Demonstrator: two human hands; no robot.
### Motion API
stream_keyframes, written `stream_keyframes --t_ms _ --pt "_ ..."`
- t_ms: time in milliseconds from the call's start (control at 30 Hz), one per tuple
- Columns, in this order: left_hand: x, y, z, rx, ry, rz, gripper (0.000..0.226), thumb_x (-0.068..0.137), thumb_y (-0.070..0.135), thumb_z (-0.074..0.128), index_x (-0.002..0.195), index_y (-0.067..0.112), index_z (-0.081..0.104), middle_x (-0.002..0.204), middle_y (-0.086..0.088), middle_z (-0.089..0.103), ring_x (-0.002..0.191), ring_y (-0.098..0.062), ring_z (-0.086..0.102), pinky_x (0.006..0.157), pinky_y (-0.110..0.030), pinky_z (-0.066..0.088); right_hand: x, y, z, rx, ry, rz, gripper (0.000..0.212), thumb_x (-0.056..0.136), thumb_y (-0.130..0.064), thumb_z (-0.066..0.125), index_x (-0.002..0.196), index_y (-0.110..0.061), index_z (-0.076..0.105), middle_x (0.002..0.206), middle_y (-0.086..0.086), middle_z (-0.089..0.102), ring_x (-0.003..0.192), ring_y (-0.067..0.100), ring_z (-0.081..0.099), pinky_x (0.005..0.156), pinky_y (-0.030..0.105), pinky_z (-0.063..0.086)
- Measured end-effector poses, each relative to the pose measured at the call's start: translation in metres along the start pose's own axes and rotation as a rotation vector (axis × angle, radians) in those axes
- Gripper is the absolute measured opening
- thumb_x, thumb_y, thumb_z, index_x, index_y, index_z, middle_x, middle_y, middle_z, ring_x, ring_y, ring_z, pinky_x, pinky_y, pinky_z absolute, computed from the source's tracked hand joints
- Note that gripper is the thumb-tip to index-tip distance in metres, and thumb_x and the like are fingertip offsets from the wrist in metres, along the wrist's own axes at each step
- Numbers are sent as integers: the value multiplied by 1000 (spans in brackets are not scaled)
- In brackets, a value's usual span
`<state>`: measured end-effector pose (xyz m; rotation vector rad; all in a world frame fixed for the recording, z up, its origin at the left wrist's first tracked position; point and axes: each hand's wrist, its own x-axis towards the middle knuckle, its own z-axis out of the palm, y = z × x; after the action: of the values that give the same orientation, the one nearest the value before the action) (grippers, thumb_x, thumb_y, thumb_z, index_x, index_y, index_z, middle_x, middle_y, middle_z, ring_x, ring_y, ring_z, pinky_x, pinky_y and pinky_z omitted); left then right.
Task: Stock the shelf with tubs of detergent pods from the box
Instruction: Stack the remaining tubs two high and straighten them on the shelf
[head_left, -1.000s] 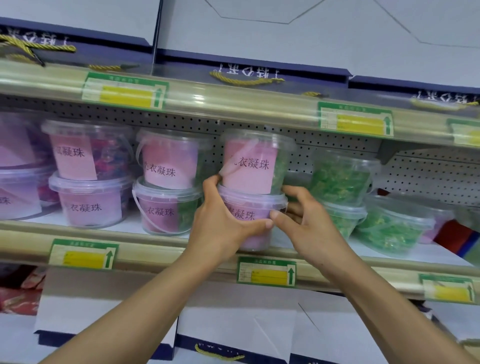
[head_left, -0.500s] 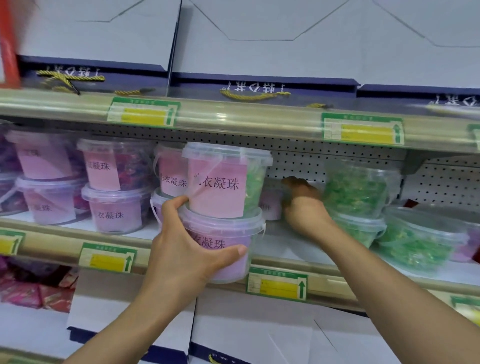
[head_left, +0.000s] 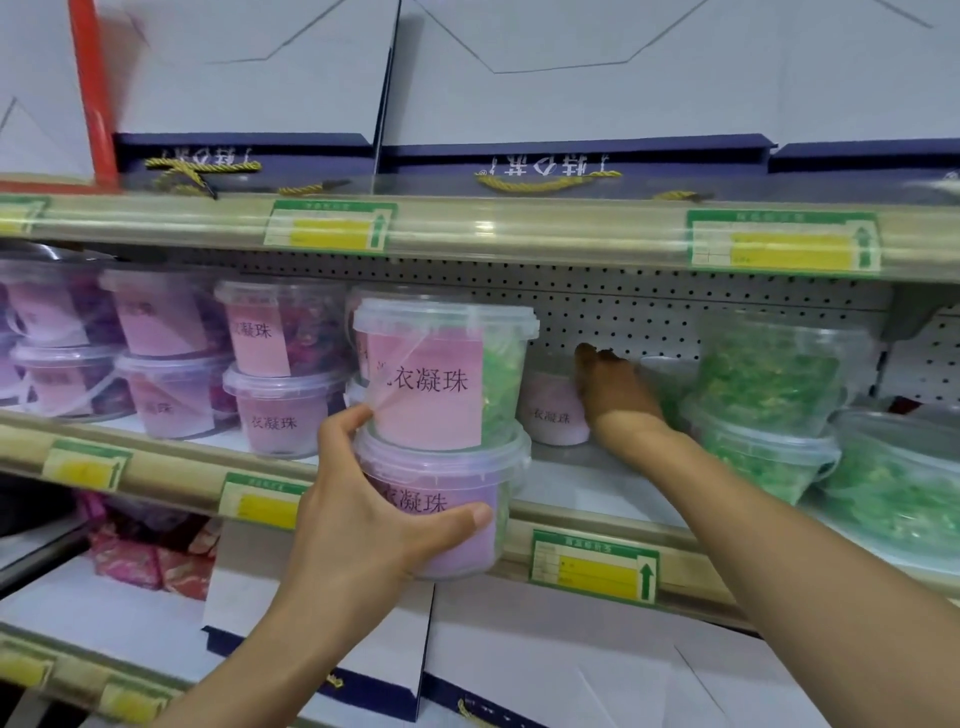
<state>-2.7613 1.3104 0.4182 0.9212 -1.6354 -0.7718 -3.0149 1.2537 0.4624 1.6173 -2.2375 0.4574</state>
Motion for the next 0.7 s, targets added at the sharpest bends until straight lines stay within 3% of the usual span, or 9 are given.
stream_keyframes --t_ms 133,267,467,567,633,700 --pt "-1 -1 0 -15 -8 -12 98 45 28 93 117 41 27 107 26 47 103 -14 54 82 -24 41 -5 -4 2 65 3 0 39 85 7 42 122 -6 38 112 19 53 100 34 56 70 36 39" --pt "-2 2 2 -12 -5 -15 103 31 48 87 115 44 27 109 25 50 103 -13 56 83 -28 45 -8 -2 0 63 15 -13 35 89 1 38 123 -6 38 115 20 52 101 34 56 68 35 38" --pt "-1 6 11 -24 -2 12 96 44 33 93 115 41 29 105 23 51 100 -14 54 79 -25 43 -9 3 -4 141 -37 26 37 87 0 46 123 -8 40 121 18 50 106 34 55 84 39 47" --pt "-1 9 19 -46 -12 19 94 47 31 92 114 41 28 103 25 49 95 -9 53 69 -12 40 -22 6 -20 356 45 98 52 81 9 50 129 -10 45 129 15 50 117 33 50 89 31 43" --pt "0 12 24 -32 -32 21 92 48 32 90 113 43 26 101 24 49 94 -9 52 65 -9 37 -35 11 -33 566 124 110 42 82 8 46 117 -14 55 120 13 59 111 30 56 80 26 43" --pt "2 17 31 -21 -52 36 92 47 35 89 114 42 26 104 19 50 99 -11 52 69 -13 38 -50 14 -44 746 154 111 28 86 2 47 94 -22 60 104 9 67 98 26 62 84 32 49"
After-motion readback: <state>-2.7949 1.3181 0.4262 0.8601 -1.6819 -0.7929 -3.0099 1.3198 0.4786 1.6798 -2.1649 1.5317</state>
